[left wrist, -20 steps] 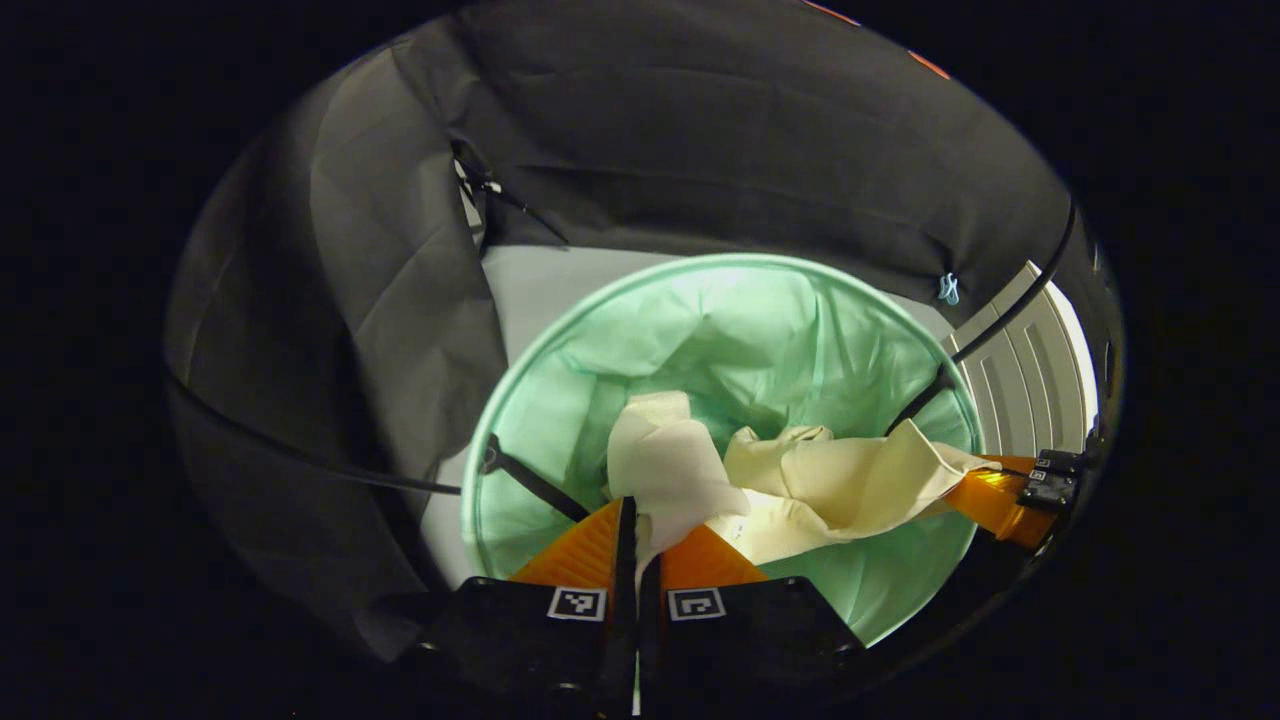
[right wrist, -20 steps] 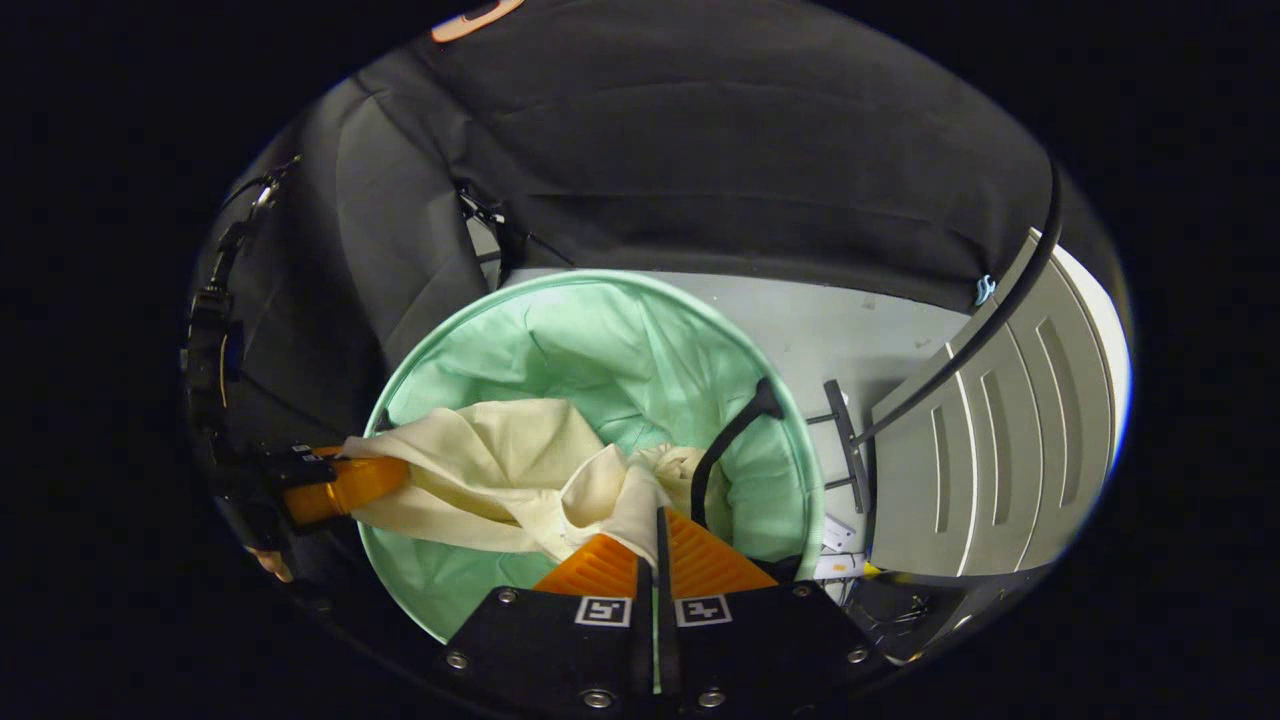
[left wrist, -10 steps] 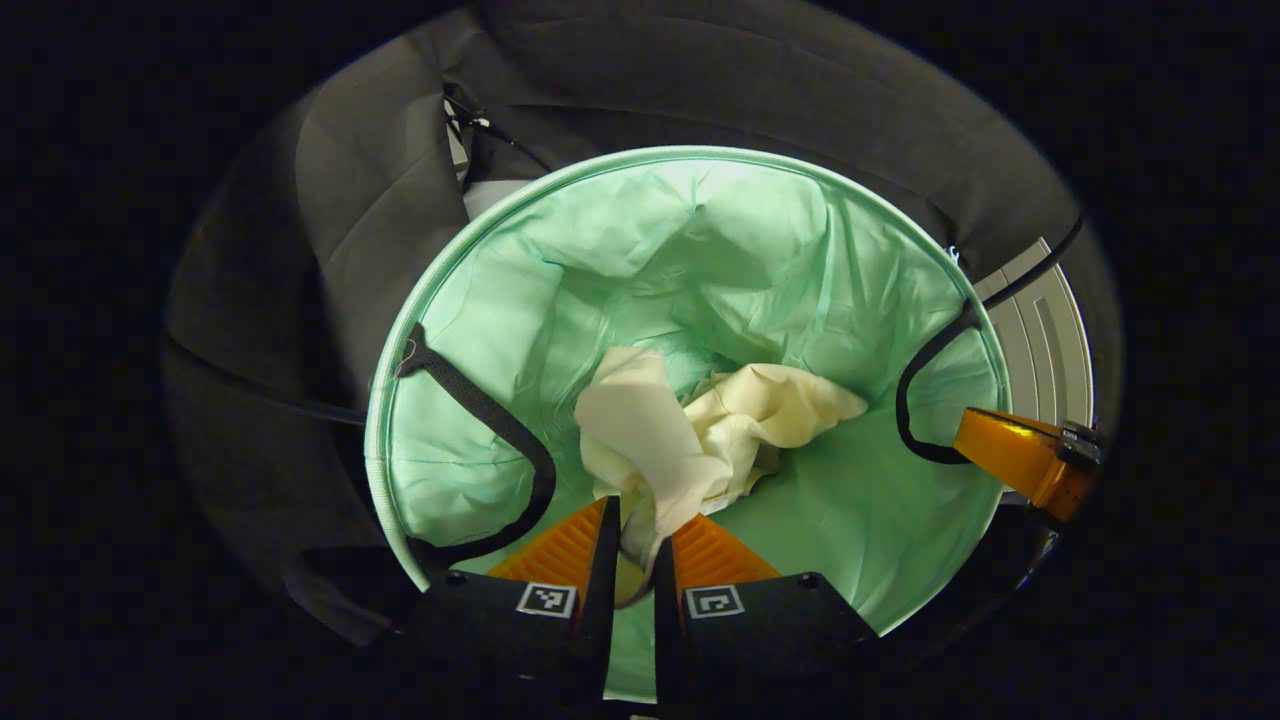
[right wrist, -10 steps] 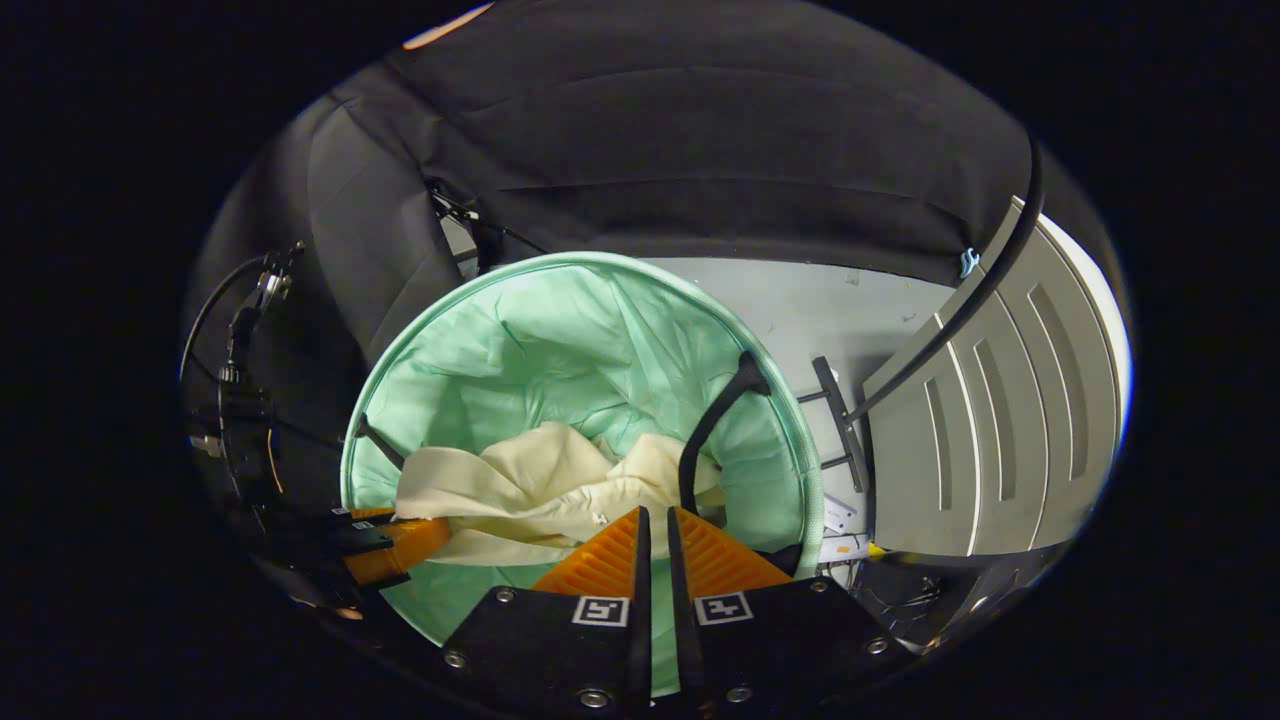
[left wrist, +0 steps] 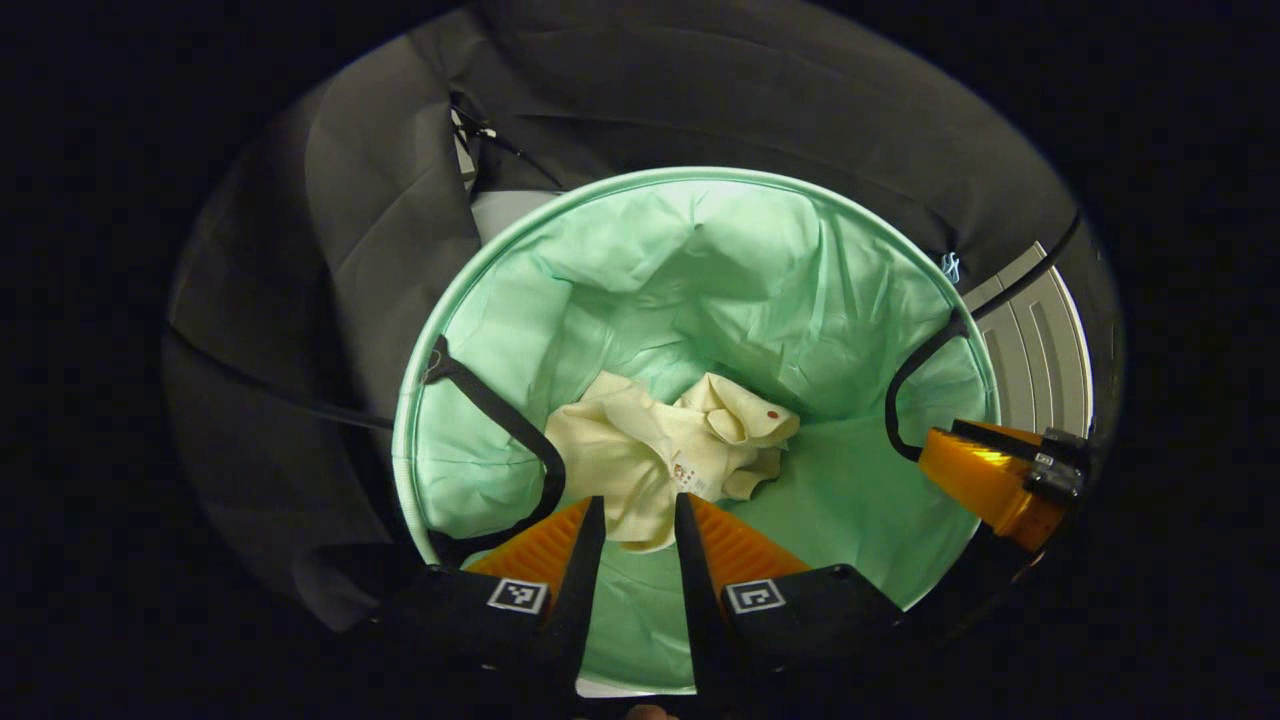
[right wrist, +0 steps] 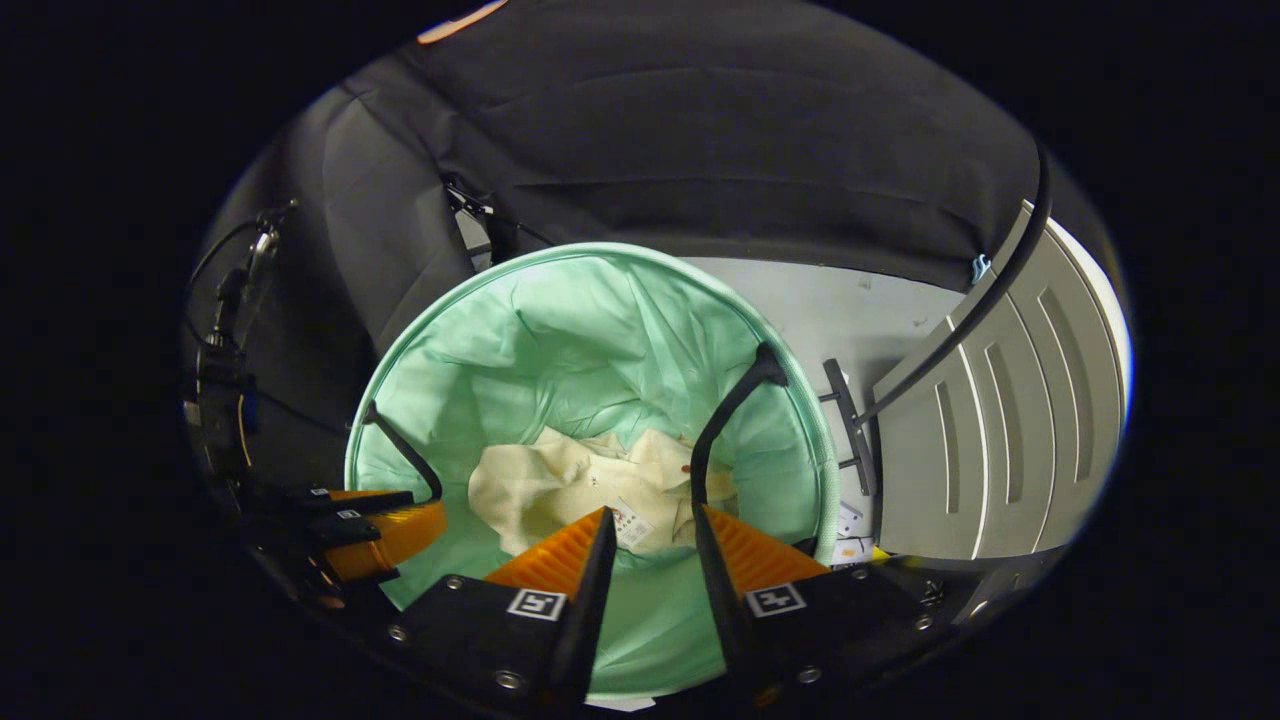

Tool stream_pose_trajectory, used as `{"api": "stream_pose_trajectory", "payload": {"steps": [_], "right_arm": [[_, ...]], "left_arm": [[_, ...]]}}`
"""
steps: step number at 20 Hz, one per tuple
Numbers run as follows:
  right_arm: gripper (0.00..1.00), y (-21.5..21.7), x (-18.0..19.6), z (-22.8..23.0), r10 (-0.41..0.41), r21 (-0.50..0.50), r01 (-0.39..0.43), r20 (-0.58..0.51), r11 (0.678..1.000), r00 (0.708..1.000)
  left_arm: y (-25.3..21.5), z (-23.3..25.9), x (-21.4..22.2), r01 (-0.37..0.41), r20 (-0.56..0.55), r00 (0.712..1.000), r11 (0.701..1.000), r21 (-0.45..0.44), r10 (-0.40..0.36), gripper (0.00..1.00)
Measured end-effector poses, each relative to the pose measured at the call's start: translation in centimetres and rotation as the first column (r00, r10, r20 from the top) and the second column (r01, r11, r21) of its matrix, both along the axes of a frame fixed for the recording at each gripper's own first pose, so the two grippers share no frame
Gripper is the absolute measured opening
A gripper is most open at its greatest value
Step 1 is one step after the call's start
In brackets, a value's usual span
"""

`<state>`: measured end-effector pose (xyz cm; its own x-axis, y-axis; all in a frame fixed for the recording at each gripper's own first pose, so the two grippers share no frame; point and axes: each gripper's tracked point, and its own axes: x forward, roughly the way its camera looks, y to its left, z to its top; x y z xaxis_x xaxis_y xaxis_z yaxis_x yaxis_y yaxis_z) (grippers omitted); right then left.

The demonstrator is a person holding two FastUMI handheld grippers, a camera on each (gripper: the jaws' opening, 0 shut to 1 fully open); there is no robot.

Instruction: Grasp the clothes on the hanger with both hands and then place them into the laundry hamper below.

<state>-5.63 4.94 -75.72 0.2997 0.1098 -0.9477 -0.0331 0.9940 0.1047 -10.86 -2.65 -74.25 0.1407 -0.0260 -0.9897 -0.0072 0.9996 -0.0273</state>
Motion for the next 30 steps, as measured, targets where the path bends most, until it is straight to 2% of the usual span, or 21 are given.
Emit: {"api": "stream_pose_trajectory", "payload": {"steps": [1,2,4,5,6,8,11,13,20,25,30], "right_arm": [[0.55,0.1,-0.1,0.0,-0.002,0.001,0.002,0.0,1.0,1.0],[0.64,0.1,0.0,0.1,-0.003,0.0,0.003,0.006,1.0,1.0],[0.76,-0.1,0.2,0.5,0.0,-0.007,0.0,0.031,1.0,1.0],[0.8,-0.2,0.3,0.7,0.0,-0.011,0.0,0.04,1.0,0.999],[0.88,-0.1,0.3,1.0,-0.006,-0.016,0.007,0.038,1.0,0.999],[0.94,-0.9,0.3,1.6,0.004,-0.06,-0.001,0.05,0.998,0.999],[0.94,-1.1,0.6,3.0,0.016,-0.082,-0.009,0.086,0.997,0.996],[0.94,-2.3,1.0,4.0,0.013,-0.109,-0.002,0.103,0.994,0.995],[0.94,-3.2,3.2,10.8,-0.029,-0.077,0.047,0.218,0.996,0.975],[0.94,-2.7,4.6,16.4,-0.026,-0.048,0.043,0.311,0.998,0.95],[0.94,-1.3,6.1,21.3,-0.037,-0.001,0.04,0.376,0.999,0.926]], "left_arm": [[0.1,0.3,0.0,-0.006,0.009,1.0,1.0,0.001,0.006,0.52],[-0.1,0.5,0.4,-0.006,0.015,1.0,1.0,0.001,0.006,0.68],[0.2,1.1,0.0,-0.007,0.02,1.0,1.0,0.009,0.007,1.0],[0.3,1.4,0.2,-0.014,0.029,0.999,1.0,0.015,0.014,0.95],[0.4,1.4,0.4,-0.028,0.05,0.998,0.999,0.023,0.027,0.95],[0.6,2.3,1.0,-0.038,0.074,0.997,0.999,0.036,0.036,0.98],[0.4,3.8,1.6,-0.009,0.108,0.994,0.999,0.042,0.005,0.95],[0.0,5.0,2.3,0.002,0.14,0.99,0.999,0.037,-0.007,0.97],[-1.4,11.3,4.6,0.045,0.262,0.964,0.998,0.038,-0.053,0.96],[-2.0,16.7,6.1,0.049,0.349,0.936,0.999,0.016,-0.051,0.96],[-1.2,22.8,8.4,0.05,0.467,0.882,0.998,0.032,-0.059,0.96]]}}
